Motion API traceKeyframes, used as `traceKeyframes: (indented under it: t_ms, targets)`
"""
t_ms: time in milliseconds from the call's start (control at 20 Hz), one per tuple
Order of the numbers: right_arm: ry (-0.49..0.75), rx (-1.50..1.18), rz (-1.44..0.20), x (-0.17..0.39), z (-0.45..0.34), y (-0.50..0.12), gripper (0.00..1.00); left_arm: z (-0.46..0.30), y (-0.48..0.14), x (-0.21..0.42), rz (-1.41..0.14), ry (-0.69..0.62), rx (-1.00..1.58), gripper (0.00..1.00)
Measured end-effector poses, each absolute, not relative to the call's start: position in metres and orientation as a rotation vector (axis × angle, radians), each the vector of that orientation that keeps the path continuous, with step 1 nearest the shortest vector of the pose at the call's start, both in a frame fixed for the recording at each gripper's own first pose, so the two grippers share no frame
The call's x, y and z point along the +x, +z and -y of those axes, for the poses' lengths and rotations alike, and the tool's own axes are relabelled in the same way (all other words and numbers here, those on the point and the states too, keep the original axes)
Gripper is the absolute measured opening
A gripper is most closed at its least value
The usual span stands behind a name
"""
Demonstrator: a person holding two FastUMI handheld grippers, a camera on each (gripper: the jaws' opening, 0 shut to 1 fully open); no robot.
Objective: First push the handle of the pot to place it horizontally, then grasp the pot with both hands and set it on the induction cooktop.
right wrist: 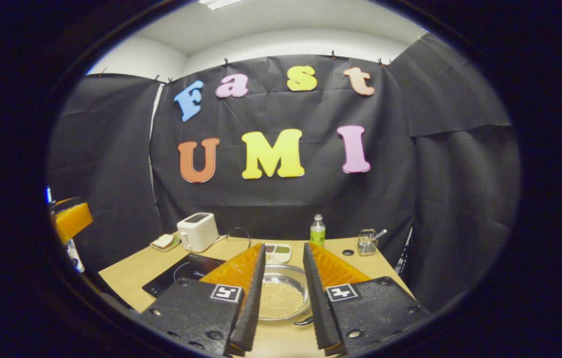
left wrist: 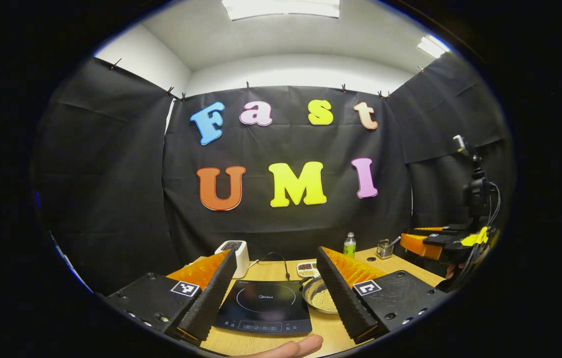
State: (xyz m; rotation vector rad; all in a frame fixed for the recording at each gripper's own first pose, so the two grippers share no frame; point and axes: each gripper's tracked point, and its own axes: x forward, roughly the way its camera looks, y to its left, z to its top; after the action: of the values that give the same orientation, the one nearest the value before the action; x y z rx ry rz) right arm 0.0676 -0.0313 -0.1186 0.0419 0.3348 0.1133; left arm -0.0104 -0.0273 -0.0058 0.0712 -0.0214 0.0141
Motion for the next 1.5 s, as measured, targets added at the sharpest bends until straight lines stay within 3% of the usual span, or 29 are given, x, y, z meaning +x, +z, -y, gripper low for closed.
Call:
traceKeyframes:
  t_ms: [50,100,150,250,300,650,700,750,800,850,1500]
  targets:
    - [0.120,0.052,-0.368,0.070,0.032,-0.129,0.39,0.026,-0.006,-0.010,0.023,0.013,0.070,0.96]
    - [0.123,0.058,-0.402,0.073,0.033,-0.141,0.25,0.027,-0.006,-0.010,0.025,0.012,0.069,0.96]
    - [0.114,0.058,-0.429,0.075,0.035,-0.151,0.22,0.026,-0.007,-0.010,0.023,0.014,0.067,0.96]
    - [0.117,0.058,-0.476,0.080,0.035,-0.170,0.00,0.024,-0.009,-0.010,0.018,0.020,0.066,0.96]
    - [0.117,0.058,-0.498,0.076,0.036,-0.180,0.04,0.024,-0.010,-0.009,0.017,0.022,0.067,0.96]
    - [0.174,0.044,-0.768,0.072,0.031,-0.265,0.04,0.020,-0.013,-0.010,0.019,0.036,0.070,0.96]
    - [0.183,0.012,-0.802,0.070,0.033,-0.278,0.00,0.020,-0.015,-0.010,0.018,0.035,0.072,0.96]
    - [0.189,-0.015,-0.830,0.069,0.035,-0.289,0.04,0.019,-0.014,-0.012,0.019,0.035,0.074,0.96]
    - [0.193,-0.038,-0.853,0.067,0.037,-0.299,0.00,0.019,-0.014,-0.012,0.021,0.035,0.075,0.96]
    - [0.193,-0.043,-0.874,0.066,0.038,-0.306,0.04,0.017,-0.014,-0.013,0.023,0.036,0.074,0.96]
    - [0.249,0.029,-1.094,0.036,0.039,-0.374,0.04,-0.002,-0.006,-0.008,0.029,0.065,0.041,0.96]
